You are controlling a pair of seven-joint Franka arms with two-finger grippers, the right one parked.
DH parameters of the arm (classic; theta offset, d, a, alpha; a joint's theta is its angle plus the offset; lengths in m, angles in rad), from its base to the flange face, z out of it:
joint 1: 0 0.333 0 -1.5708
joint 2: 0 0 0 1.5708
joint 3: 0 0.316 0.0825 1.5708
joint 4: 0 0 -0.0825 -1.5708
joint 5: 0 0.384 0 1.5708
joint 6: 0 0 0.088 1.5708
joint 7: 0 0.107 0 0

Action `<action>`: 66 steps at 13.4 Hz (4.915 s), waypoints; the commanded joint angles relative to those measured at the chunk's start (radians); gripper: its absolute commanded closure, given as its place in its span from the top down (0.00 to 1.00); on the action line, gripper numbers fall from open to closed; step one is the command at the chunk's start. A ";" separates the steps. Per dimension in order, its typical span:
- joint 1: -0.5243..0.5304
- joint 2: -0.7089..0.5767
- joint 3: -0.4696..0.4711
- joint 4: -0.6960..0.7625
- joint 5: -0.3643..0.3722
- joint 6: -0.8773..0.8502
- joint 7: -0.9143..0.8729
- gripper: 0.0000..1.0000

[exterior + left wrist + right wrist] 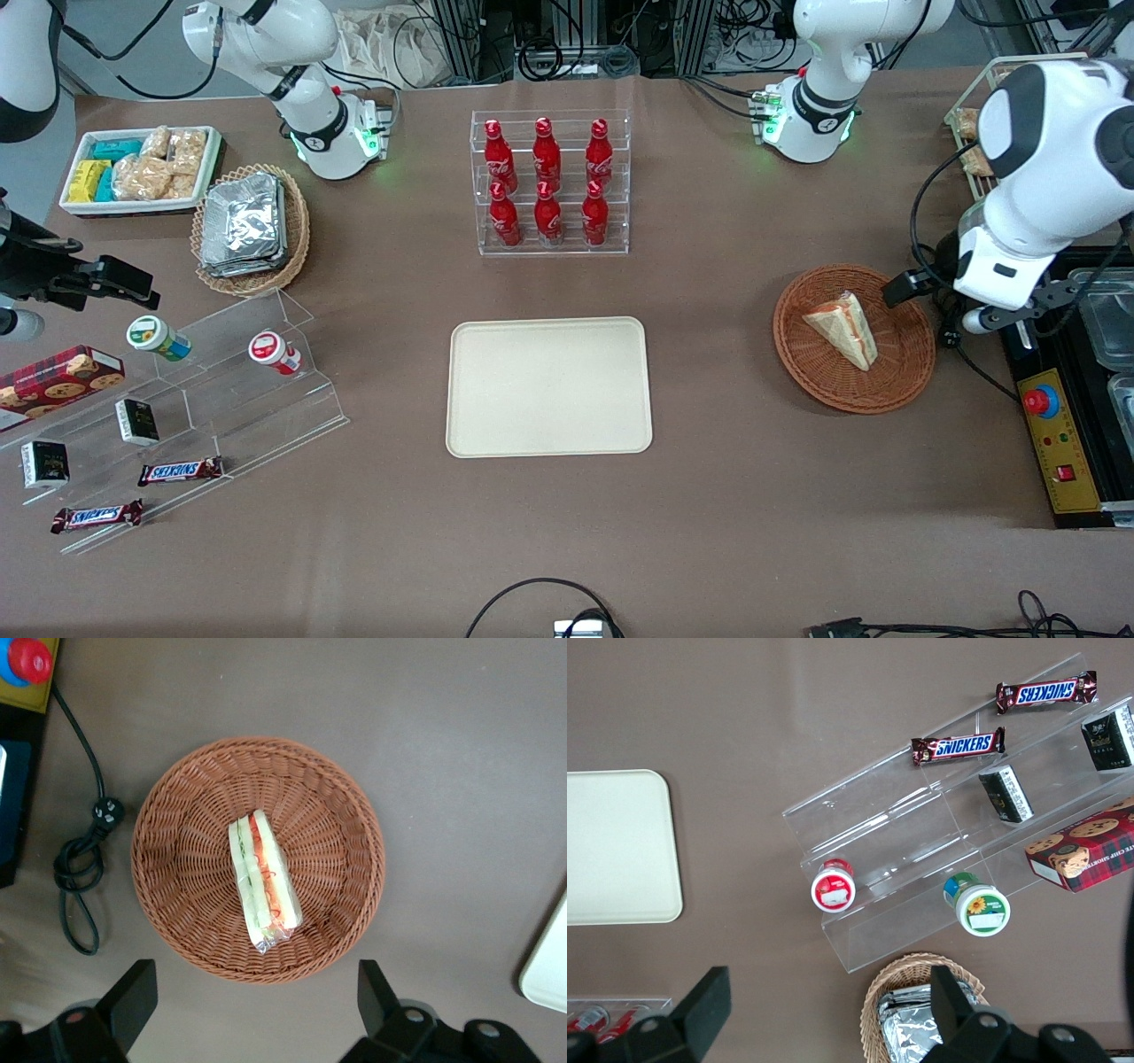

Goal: Place sandwich from basket to tray
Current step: 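Move the left gripper down over the wrapped sandwich in the wicker basket, then close the left gripper on the sandwich's upright edge, then lift the sandwich up out of the basket with the left gripper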

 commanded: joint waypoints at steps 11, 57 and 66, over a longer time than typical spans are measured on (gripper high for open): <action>-0.008 -0.017 0.006 -0.341 0.002 0.420 -0.185 1.00; -0.047 0.009 -0.106 -0.045 0.021 0.160 0.495 0.25; -0.050 0.245 -0.274 0.312 0.045 -0.006 0.208 0.24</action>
